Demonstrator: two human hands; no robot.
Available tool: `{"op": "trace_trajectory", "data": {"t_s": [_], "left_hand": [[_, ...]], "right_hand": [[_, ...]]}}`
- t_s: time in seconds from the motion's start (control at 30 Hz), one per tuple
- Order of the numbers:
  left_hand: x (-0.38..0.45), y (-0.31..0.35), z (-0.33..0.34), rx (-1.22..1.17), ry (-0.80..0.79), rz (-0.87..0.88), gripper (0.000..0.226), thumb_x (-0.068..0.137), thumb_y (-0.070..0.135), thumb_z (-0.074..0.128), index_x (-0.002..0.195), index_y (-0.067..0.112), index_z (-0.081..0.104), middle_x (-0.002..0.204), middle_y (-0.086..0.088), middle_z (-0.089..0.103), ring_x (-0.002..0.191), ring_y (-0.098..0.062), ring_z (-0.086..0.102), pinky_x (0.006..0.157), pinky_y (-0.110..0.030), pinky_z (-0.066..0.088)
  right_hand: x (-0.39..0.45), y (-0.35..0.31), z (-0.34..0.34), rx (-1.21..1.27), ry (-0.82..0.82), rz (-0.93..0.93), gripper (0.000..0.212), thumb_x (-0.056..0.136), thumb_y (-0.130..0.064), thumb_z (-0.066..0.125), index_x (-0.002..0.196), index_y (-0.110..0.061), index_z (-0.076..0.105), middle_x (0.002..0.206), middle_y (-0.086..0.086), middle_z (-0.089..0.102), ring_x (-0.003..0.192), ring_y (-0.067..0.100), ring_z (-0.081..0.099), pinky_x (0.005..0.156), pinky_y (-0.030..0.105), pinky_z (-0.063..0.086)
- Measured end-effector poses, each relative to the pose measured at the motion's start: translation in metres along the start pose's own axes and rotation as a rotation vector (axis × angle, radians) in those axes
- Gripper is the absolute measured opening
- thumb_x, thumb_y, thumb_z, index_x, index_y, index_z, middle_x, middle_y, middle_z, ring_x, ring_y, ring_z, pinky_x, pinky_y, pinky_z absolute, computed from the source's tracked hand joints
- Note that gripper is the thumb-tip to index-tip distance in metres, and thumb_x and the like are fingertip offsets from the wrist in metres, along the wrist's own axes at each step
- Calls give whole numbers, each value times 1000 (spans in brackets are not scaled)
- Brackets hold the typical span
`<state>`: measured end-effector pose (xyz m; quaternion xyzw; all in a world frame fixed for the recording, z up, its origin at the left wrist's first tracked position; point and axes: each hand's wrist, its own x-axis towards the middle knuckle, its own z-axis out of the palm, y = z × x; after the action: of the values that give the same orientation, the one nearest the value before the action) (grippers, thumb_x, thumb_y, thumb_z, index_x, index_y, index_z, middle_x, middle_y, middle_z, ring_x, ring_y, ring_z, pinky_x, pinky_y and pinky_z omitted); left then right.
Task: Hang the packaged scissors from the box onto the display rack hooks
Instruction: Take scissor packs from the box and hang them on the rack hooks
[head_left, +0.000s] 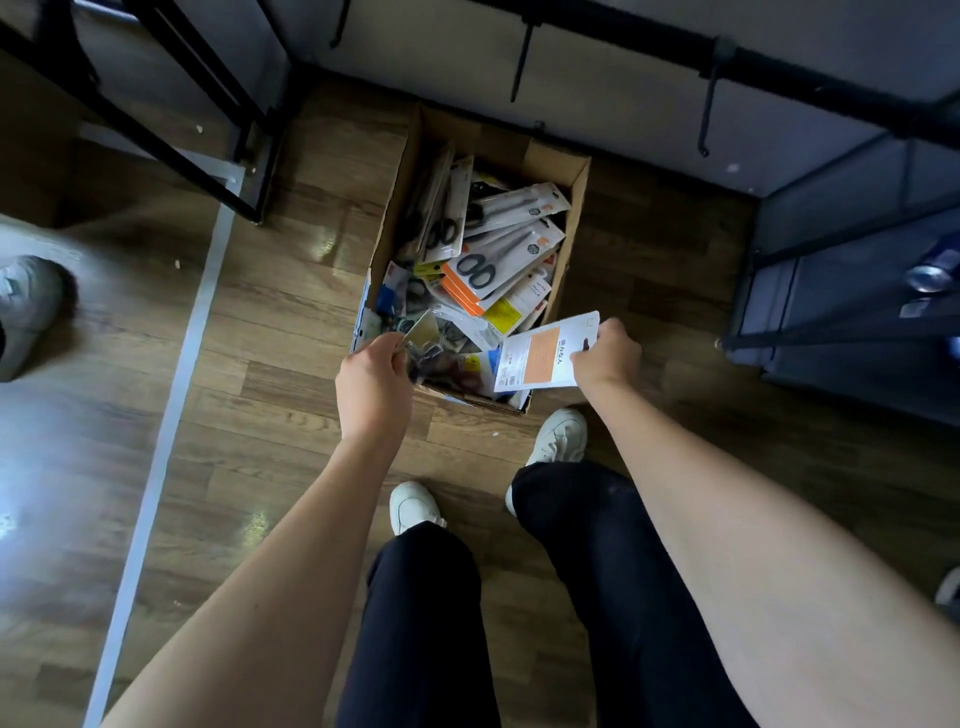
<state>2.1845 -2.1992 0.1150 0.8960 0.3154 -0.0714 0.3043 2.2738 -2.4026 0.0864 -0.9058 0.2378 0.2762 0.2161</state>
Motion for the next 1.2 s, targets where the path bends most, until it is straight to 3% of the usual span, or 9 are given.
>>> {"op": "trace_trajectory", "data": {"t_s": [0.17,0.27,0.37,0.47,0.8,0.87,0.93,1.03,1.2], "left_hand": [[-19,38,-53,-6,-28,52,16,86,0,46,82,3,61,63,-5,48,59,-26,41,49,-28,24],[-30,58,-92,-21,14,82,16,85,0,48,85,3,64,65,-12,54,61,-31,46,55,-32,33],[-43,72,-136,-40,75,126,16,85,0,50,86,3,65,67,-15,62,62,-35,54,56,-37,42],[-58,88,-181,-56,127,181,16,85,-1,51,83,3,66,66,-11,61,59,-31,54,51,-35,39],[-109,151,-290,-314,373,200,14,88,8,61,99,6,69,86,-8,71,70,-12,53,61,-15,32],[-119,158,-306,-372,377,226,13,88,10,62,99,7,69,86,-7,71,71,-16,57,63,-21,38],[-127,166,-321,-417,396,266,13,87,9,63,98,8,70,83,-5,69,71,-18,59,62,-23,41],[-140,179,-343,-540,440,285,11,87,8,64,97,9,67,77,6,61,63,-4,54,56,-7,38],[-149,205,-373,-711,475,344,11,85,15,68,95,14,64,82,6,62,67,-2,54,61,-4,38]], "right_hand": [[-50,-21,-59,72,57,-118,45,96,-2,46,134,-21,35,121,10,56,83,16,52,42,9,32],[-80,-35,-88,109,42,-178,63,95,0,46,145,-34,26,107,3,48,82,14,50,54,20,42],[-113,-50,-117,154,38,-209,43,95,-2,43,130,-27,46,103,3,49,71,12,51,45,18,45],[-147,-67,-150,165,103,-208,24,92,-2,46,107,-16,57,112,14,57,81,22,55,63,32,54],[-239,-112,-235,264,237,-390,19,88,-13,62,105,-7,69,108,12,68,100,28,62,83,38,53],[-260,-116,-253,311,310,-441,19,87,-14,63,101,-5,71,103,13,70,95,28,62,78,35,51],[-279,-121,-272,379,388,-488,20,89,-19,62,95,-3,72,93,11,71,80,20,62,62,19,42],[-305,-122,-296,474,440,-458,31,97,-27,50,87,-2,67,77,4,62,59,6,50,45,6,33],[-335,-117,-326,506,482,-501,26,95,-16,47,110,-6,65,102,8,68,96,22,63,62,14,38]]}}
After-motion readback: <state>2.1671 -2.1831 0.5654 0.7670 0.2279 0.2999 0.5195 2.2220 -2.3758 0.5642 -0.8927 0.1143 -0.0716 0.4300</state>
